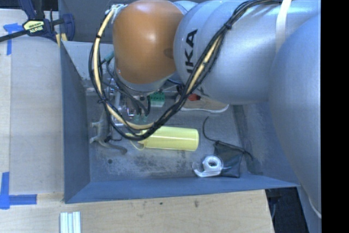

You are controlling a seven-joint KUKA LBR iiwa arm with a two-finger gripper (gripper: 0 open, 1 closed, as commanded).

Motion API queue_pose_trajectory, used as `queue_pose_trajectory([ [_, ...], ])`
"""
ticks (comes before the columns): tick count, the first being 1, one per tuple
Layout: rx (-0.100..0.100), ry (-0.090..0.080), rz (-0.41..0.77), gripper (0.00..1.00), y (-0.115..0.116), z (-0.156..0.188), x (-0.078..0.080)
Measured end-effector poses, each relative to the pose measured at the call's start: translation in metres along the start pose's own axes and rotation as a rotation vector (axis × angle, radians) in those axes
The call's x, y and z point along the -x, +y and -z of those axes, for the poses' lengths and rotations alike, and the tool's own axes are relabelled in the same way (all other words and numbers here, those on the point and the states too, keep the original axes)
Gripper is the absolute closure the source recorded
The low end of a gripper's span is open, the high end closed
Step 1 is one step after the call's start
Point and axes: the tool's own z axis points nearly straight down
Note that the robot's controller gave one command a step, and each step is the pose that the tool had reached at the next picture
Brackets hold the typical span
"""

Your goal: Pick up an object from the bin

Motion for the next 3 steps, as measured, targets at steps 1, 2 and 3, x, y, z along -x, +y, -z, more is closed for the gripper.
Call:
queue_pose_trajectory([
  [1,0.003,-0.008,-0.004,0.00,-0.001,0.005,0.002],
  [2,0.002,-0.009,0.171,0.00,0.001,-0.048,0.029],
  [3,0.002,-0.012,0.270,0.00,0.005,-0.047,0.056],
])
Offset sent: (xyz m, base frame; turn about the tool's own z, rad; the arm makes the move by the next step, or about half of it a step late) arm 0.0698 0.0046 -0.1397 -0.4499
